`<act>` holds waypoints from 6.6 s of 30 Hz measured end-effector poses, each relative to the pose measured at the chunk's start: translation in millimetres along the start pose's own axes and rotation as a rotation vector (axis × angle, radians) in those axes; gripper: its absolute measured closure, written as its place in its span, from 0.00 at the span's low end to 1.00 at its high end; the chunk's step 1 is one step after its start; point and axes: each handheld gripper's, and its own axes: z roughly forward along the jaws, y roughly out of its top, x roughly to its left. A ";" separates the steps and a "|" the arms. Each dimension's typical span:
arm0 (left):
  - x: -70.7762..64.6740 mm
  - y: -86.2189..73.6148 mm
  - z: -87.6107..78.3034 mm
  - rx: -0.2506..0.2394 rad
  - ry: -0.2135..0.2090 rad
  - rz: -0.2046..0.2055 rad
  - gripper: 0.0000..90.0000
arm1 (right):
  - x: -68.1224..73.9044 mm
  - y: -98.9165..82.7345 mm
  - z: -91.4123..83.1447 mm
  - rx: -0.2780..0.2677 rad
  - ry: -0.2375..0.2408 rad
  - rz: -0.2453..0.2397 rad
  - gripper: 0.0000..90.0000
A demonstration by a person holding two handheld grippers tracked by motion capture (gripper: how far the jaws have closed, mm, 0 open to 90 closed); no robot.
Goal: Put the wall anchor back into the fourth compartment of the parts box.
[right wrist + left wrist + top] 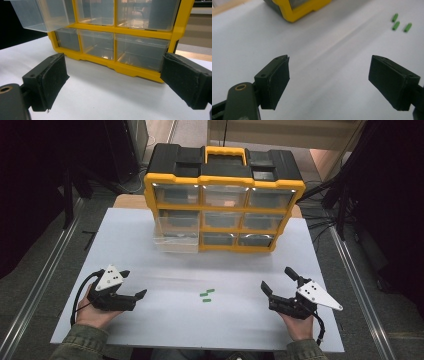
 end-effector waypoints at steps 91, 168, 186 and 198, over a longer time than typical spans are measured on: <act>-120.6 138.6 162.0 0.708 -0.318 0.528 0.87 | 4.1 -3.4 -1.3 0.044 0.053 -0.042 0.08; -29.2 272.1 4.5 0.480 -0.105 0.413 0.44 | 3.5 -5.2 -0.6 0.059 0.048 -0.043 0.08; -90.6 222.8 35.5 0.532 -0.177 0.461 0.45 | 3.6 -5.6 -0.2 0.064 0.049 -0.043 0.08; -110.9 178.5 92.8 0.632 -0.253 0.479 0.45 | 4.0 -5.8 0.0 0.066 0.051 -0.051 0.08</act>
